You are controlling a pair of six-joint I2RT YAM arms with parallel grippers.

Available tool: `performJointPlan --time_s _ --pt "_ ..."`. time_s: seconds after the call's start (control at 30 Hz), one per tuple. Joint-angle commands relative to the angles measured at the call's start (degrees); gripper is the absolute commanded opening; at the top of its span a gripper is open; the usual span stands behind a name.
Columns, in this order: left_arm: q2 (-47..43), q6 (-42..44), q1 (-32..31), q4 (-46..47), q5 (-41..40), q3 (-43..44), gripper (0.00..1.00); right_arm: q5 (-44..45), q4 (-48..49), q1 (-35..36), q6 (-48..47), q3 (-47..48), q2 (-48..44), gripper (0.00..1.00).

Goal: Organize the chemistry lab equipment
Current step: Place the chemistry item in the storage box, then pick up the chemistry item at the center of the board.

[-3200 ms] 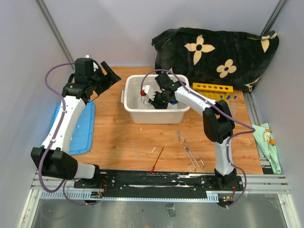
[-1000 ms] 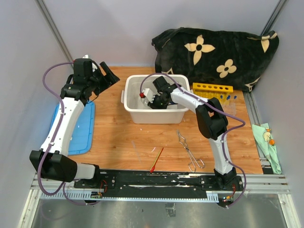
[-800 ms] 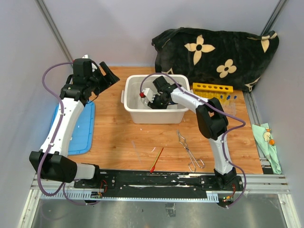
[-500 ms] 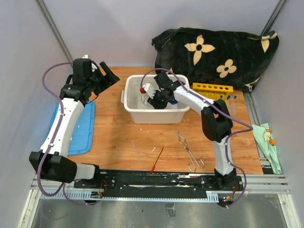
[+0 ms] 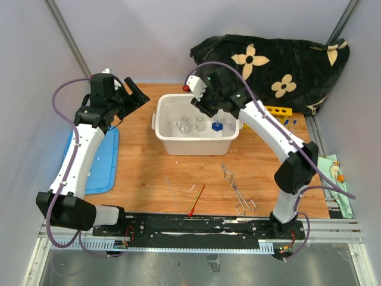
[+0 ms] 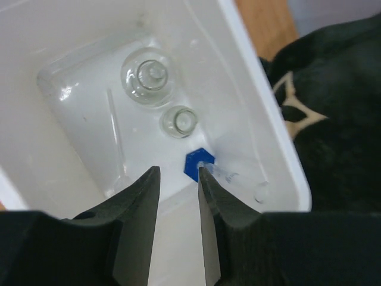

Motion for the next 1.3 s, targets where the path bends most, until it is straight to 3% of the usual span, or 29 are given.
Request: performJointPlan --time_s 0.0,0.13,0.23,0.47,0.7,0.93,1.27 --pt "-1.44 -1.45 0.52 1.17 0.85 -0.67 0.82 9.42 -3.01 -0.54 7.68 4.76 -8.23 0.35" --pt "-1.20 -4.18 0.52 2.34 2.28 -1.36 0.82 15.61 -14.47 -0.43 25.99 12.91 -10.86 0.43" --pt "-0.47 -6.54 0.52 2.95 3.14 -1.96 0.82 13.31 -25.47 0.92 40.96 14.05 -12.33 0.49" --pt "0.87 -8.99 0.52 2.88 5.91 -4.15 0.82 23.33 -22.02 21.47 52.78 -14.03 -26.09 0.61" --pt "0.70 -11.26 0.52 4.02 8.64 -7.78 0.81 25.83 -19.31 33.92 63.25 -34.67 -34.49 0.64" --pt "-0.08 -11.30 0.52 4.07 8.10 -7.37 0.81 24.91 -8.02 38.83 64.81 -45.61 -33.06 0.67" --pt "-4.00 -10.73 0.52 2.81 6.47 -9.64 0.81 20.33 3.07 41.51 58.72 -45.25 -19.02 0.67"
